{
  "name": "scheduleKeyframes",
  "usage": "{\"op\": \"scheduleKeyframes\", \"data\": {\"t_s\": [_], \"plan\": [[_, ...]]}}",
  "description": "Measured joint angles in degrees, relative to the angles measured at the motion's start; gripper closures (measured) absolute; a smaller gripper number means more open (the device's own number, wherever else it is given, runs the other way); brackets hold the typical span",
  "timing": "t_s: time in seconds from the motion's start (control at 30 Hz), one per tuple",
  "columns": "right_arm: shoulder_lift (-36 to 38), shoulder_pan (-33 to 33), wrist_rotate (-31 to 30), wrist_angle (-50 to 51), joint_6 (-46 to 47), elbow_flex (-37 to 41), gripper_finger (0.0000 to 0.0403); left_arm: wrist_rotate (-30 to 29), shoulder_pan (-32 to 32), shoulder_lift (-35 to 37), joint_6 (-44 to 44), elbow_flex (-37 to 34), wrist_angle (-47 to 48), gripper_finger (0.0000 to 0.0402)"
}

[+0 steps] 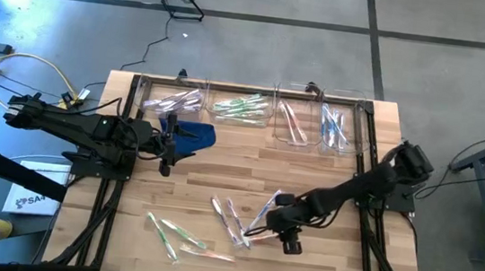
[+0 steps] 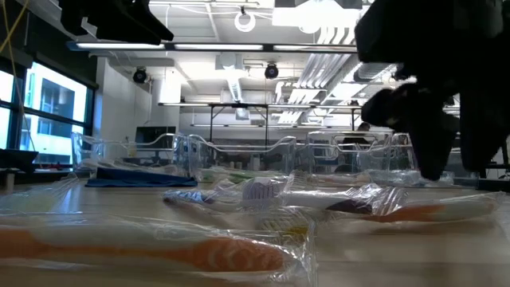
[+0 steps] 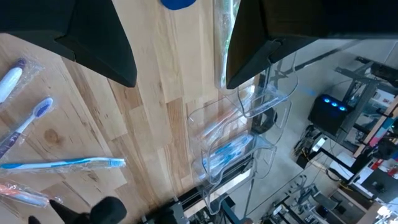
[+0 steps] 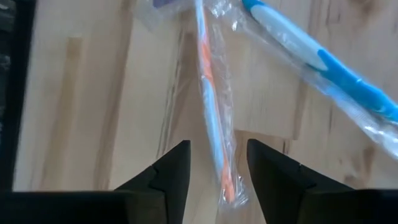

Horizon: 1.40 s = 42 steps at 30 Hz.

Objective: Pick & Place Toothbrushes
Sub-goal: Put the orange toothbrush into the middle right transparent bin

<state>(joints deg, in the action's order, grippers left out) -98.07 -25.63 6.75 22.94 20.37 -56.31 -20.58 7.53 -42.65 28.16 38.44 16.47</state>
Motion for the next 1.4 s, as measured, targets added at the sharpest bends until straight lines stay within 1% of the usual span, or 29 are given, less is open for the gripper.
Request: {"op": "scheduleKeyframes", "data": {"t_s": [0.2, 0.47, 0.6, 0.77, 0.9, 1.23, 1.3, 1.4], "plan": [[-3.04, -0.15, 0.78, -1.37, 4.11, 0.00, 0.0254, 0.00, 0.00, 0.00, 0.00, 0.00, 0.00, 0.0160], [-6.89, -1.64, -4.26, -1.57, 5.42, -0.26, 0.0254, -0.02, 0.00, 0.00, 0.00, 0.00, 0.04, 0.0160], [-7.36, -2.05, -6.94, -1.31, 8.10, -0.24, 0.0254, -0.02, 0.00, 0.00, -0.15, 0.00, 0.06, 0.0160], [-7.45, -2.03, -7.97, -1.22, 10.05, -0.14, 0.0257, 0.02, 0.00, 0.00, -0.17, 0.00, 0.07, 0.0160], [-7.52, -2.01, -8.85, -1.17, 10.08, -0.11, 0.0280, 0.04, 0.00, 0.00, -0.17, 0.00, 0.09, 0.0160], [-7.62, -1.84, -9.84, -1.31, 10.04, -0.05, 0.0378, 0.24, 0.00, 0.00, -0.17, 0.00, 0.17, 0.0160], [-7.60, -1.84, -9.78, -1.15, 10.04, -0.07, 0.0388, 0.24, 0.00, 0.00, -0.17, 0.00, 0.17, 0.0160], [-7.58, -1.78, -8.79, -0.34, 9.85, -0.07, 0.0385, 0.24, 0.00, 0.00, -0.17, 0.00, 0.18, 0.0160]]}}
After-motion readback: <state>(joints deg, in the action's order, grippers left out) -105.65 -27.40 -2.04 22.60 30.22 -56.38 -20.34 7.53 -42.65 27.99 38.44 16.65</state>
